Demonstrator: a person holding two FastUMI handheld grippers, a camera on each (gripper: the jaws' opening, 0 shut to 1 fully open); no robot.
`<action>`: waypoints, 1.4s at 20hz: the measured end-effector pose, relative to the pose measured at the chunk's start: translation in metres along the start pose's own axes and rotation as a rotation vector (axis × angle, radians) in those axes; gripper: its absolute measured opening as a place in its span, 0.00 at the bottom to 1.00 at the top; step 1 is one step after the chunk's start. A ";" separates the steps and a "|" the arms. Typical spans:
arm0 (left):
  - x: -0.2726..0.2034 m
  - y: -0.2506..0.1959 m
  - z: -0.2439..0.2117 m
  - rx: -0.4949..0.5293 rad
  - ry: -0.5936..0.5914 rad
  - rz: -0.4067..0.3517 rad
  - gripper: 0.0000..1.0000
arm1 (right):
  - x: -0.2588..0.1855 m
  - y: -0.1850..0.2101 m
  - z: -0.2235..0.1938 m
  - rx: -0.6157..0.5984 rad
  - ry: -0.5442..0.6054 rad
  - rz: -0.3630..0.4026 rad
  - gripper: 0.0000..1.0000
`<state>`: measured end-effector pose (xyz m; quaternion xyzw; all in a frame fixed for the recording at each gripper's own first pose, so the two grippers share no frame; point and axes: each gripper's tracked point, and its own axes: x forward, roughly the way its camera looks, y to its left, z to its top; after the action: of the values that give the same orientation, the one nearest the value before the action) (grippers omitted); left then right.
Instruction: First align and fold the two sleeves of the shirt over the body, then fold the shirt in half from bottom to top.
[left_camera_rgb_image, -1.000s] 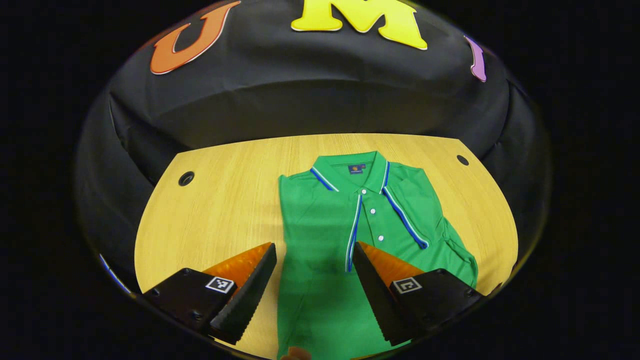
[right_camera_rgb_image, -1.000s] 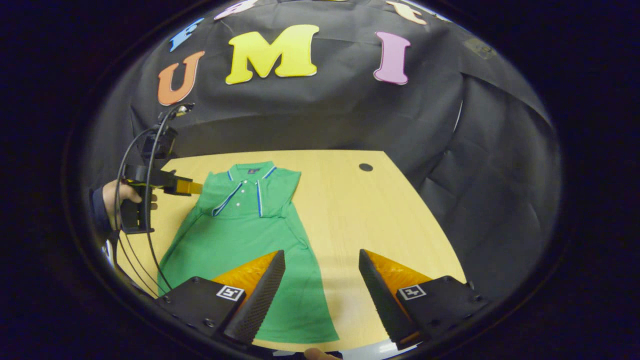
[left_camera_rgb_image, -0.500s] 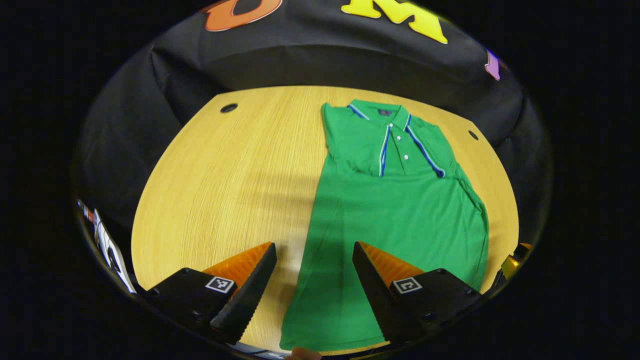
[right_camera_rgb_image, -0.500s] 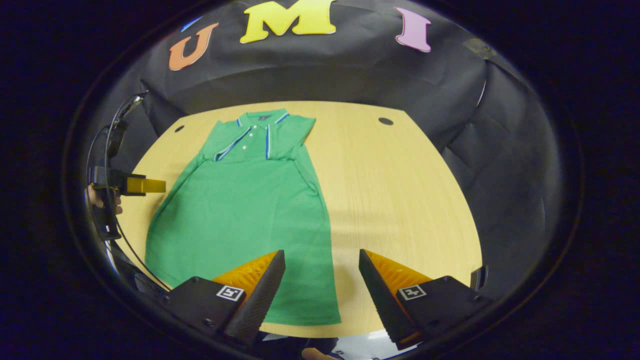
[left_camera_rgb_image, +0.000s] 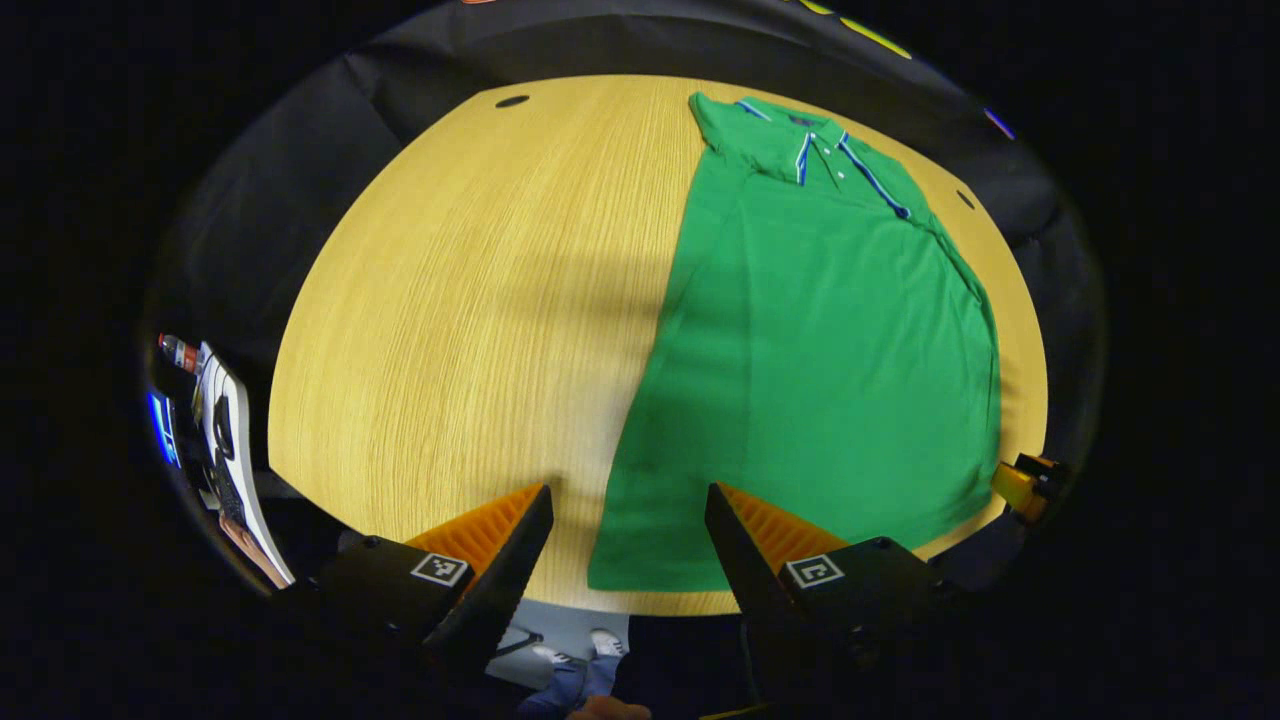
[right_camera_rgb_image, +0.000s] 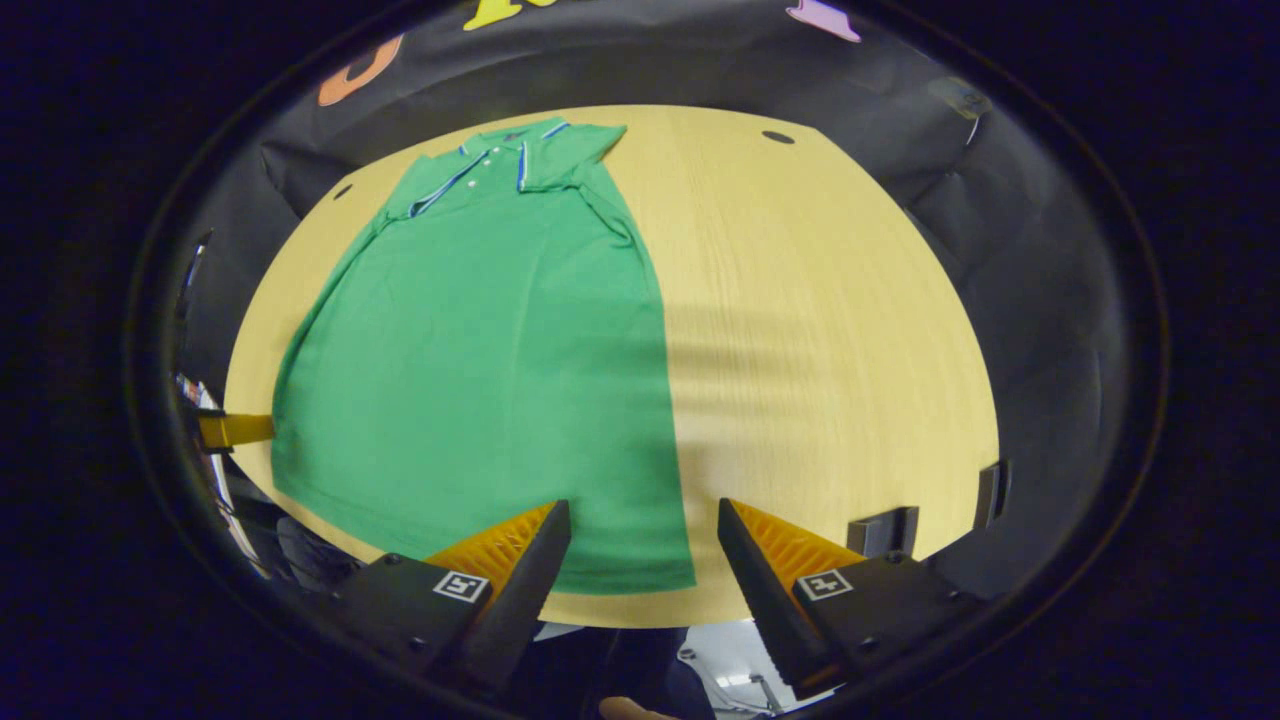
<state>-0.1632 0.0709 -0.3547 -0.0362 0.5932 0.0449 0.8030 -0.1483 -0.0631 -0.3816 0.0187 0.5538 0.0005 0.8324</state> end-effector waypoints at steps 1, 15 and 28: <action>-0.001 0.001 -0.007 0.001 0.030 0.000 0.99 | 0.003 -0.002 -0.005 -0.003 0.017 -0.010 0.95; 0.010 -0.009 -0.019 -0.003 0.141 -0.036 0.97 | 0.020 -0.001 -0.018 0.028 0.251 -0.023 0.95; 0.012 -0.011 -0.017 0.031 0.225 -0.044 0.95 | 0.022 0.006 -0.017 -0.032 0.348 -0.007 0.86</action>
<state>-0.1743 0.0581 -0.3712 -0.0413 0.6792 0.0139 0.7326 -0.1552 -0.0556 -0.4082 0.0034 0.6895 0.0098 0.7242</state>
